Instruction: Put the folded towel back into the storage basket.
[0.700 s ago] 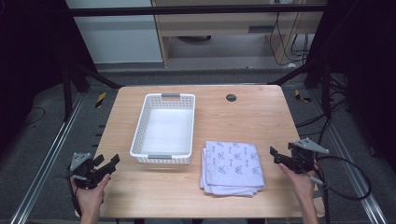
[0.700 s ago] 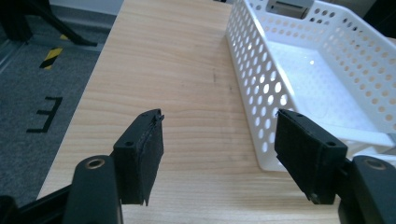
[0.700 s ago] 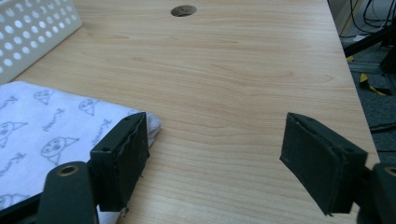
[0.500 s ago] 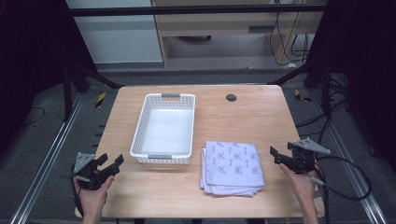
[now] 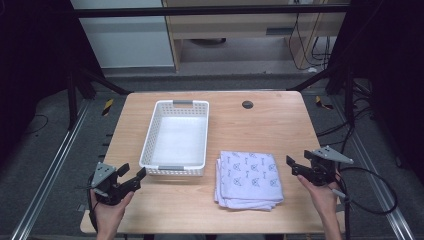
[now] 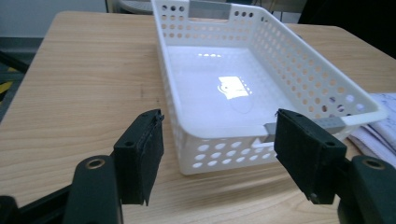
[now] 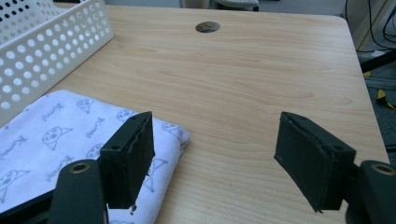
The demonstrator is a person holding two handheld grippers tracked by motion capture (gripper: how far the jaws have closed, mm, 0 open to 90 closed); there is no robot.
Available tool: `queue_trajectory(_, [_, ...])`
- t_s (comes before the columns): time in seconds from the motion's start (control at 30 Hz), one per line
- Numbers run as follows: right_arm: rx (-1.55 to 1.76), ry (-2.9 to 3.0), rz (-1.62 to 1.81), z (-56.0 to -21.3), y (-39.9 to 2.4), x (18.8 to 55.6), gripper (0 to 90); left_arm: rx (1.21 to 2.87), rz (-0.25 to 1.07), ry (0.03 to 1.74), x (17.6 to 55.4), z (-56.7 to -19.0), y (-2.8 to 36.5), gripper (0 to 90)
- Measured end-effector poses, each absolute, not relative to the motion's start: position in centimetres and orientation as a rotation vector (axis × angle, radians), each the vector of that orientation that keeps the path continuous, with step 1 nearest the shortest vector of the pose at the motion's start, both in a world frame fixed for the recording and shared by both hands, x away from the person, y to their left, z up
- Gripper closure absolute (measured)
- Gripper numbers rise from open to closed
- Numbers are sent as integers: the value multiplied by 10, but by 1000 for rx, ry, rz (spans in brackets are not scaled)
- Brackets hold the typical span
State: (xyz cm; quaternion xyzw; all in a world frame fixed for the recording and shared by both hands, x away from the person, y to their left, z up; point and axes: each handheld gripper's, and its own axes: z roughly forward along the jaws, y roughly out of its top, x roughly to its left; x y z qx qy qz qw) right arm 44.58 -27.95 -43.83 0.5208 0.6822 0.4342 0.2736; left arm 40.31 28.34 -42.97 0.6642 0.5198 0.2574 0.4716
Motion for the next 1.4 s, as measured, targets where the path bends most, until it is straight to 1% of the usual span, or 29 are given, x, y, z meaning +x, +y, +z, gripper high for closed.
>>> queue_trajectory(0.27, [1392,1822,1229,-423,-281,447,267,1659,620,1228,410,-417,266,315])
queue_trajectory(0.37, [1363,1823,1224,-410,-277,450,255,1672,625,1206,412,-410,259,315])
queue_trajectory(0.73, [1336,1794,1298,-385,-262,459,242,1668,589,1141,422,-391,219,322])
queue_trajectory(0.9, [1315,1822,1310,-389,-257,457,235,1697,588,1109,424,-391,201,323])
queue_trajectory(1.2, [1338,1865,1278,-406,-262,455,244,1803,537,1034,421,-407,158,332])
queue_trajectory(1.4, [1344,1910,1245,-418,-258,458,256,1858,527,993,415,-416,141,336])
